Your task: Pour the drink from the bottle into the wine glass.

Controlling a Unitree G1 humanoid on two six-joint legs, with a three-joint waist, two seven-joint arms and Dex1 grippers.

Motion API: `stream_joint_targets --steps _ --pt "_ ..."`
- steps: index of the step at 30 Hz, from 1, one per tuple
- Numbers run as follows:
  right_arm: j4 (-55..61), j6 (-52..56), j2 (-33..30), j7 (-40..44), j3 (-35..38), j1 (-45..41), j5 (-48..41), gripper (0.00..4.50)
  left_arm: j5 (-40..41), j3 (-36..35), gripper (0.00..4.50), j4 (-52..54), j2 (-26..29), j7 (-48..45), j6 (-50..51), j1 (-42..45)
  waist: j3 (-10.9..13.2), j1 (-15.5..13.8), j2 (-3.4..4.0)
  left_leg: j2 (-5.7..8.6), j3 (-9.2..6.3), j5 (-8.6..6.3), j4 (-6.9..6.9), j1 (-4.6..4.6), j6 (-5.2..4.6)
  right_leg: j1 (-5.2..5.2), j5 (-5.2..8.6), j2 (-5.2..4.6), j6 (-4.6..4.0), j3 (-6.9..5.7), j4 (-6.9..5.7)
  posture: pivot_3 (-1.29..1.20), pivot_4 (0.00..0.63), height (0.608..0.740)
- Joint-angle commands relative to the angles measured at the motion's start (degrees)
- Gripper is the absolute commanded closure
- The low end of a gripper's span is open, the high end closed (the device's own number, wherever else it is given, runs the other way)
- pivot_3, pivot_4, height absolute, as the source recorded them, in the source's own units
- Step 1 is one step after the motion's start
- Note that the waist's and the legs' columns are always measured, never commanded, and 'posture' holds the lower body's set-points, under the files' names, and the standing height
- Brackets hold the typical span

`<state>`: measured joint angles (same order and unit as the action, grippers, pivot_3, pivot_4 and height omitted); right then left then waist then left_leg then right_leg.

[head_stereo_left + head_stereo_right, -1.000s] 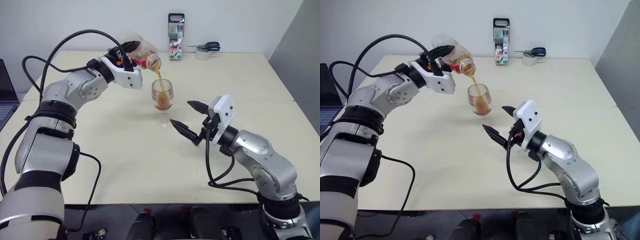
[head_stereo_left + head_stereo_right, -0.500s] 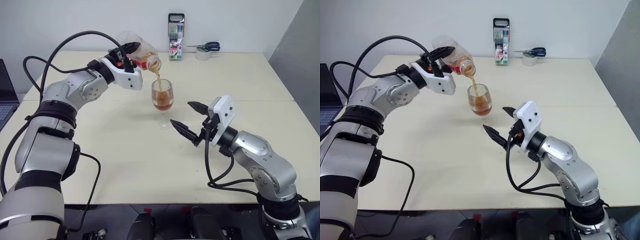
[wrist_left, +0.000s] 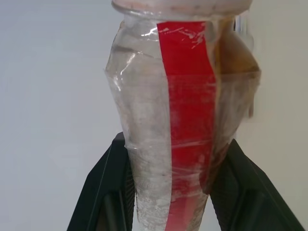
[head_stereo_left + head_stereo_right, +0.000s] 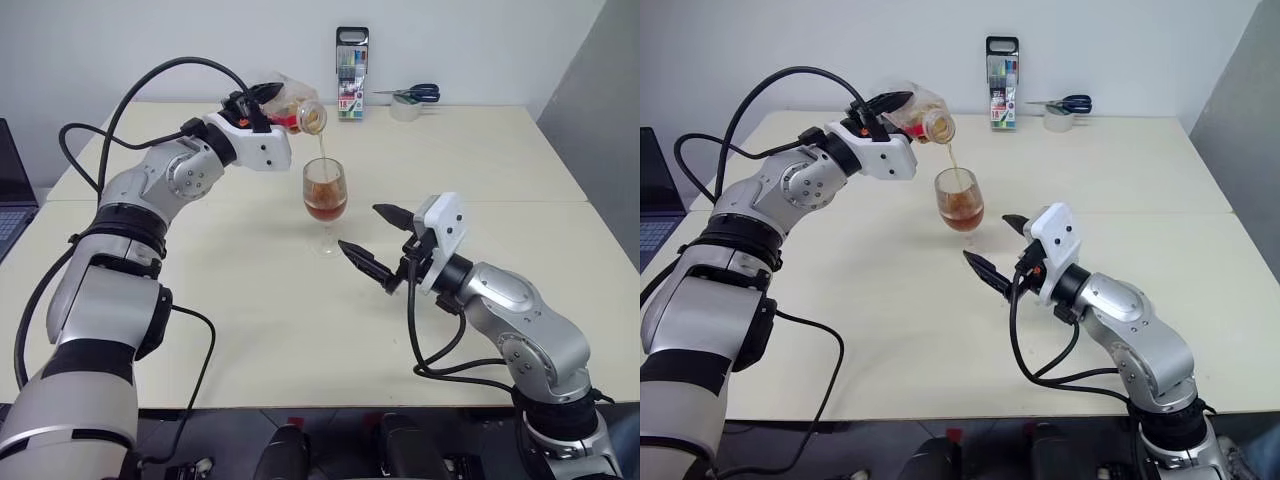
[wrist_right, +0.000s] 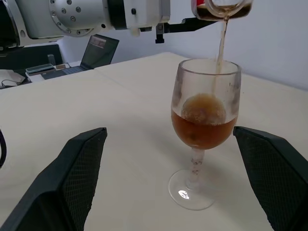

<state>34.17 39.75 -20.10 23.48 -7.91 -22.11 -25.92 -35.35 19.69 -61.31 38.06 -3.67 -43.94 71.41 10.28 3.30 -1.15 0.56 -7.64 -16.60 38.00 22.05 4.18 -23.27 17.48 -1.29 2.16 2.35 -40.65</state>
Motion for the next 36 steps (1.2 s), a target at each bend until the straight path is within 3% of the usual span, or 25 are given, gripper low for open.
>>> stream_joint_targets --steps 1,6,11,17,20,26,36 --pt "2.3 -1.2 0.3 -0.3 0.5 -1.0 0.3 0.00 6.9 -3.9 2.81 4.2 -0.6 -5.0 1.7 -2.2 0.0 0.0 0.00 0.00 0.01 0.00 0.00 -0.02 0.00 0.00 0.00 0.00 0.00 0.01 -0.01 0.00 0.150 0.740" --pt "1.8 -2.5 0.3 -0.1 0.4 -1.4 1.1 0.00 17.1 -9.1 2.81 13.1 -2.9 -14.1 10.5 -8.0 0.0 0.0 0.00 0.00 -0.04 0.00 0.05 -0.01 0.00 -0.01 0.00 -0.01 0.00 0.00 -0.10 0.00 0.150 0.740" --pt "1.2 -2.5 -0.6 1.4 -0.6 -2.1 1.7 0.00 29.2 -17.0 2.81 24.3 -4.8 -20.7 26.8 -15.6 0.0 0.2 0.01 -0.03 -0.04 0.01 0.06 -0.04 0.02 -0.01 0.00 0.00 -0.01 0.01 -0.15 0.00 0.150 0.740" --pt "0.4 3.7 -1.4 3.8 -0.5 -4.8 -2.2 0.00 44.5 -30.0 2.81 35.8 -6.4 -20.8 50.5 -27.4 0.0 1.1 0.01 -0.08 -0.06 0.01 0.05 -0.14 0.01 0.00 0.00 0.01 -0.01 0.03 -0.25 0.00 0.150 0.740" --pt "-0.2 5.3 -1.3 5.5 -0.7 -6.8 -4.3 0.00 48.1 -34.3 2.81 39.4 -6.1 -20.3 56.8 -32.8 0.0 1.4 0.01 -0.09 -0.08 0.00 0.07 -0.15 0.01 0.00 0.00 0.01 -0.01 0.01 -0.25 0.00 0.150 0.740" --pt "-2.3 5.3 -3.1 8.7 -3.8 -9.4 -2.9 0.00 51.8 -38.6 2.81 42.8 -6.4 -18.8 62.6 -38.6 -0.1 0.8 -0.05 -0.09 -0.15 0.01 0.09 -0.11 0.01 0.02 0.00 -0.05 -0.01 -0.02 -0.21 0.00 0.150 0.740" --pt "-4.8 3.3 -3.6 11.1 -6.2 -11.6 -0.2 0.00 51.6 -38.6 2.81 40.9 -7.4 -18.6 61.1 -42.2 -0.1 -0.1 -0.08 -0.08 -0.07 0.01 0.09 -0.16 0.01 0.05 0.00 -0.10 -0.01 0.00 -0.20 0.00 0.150 0.740"
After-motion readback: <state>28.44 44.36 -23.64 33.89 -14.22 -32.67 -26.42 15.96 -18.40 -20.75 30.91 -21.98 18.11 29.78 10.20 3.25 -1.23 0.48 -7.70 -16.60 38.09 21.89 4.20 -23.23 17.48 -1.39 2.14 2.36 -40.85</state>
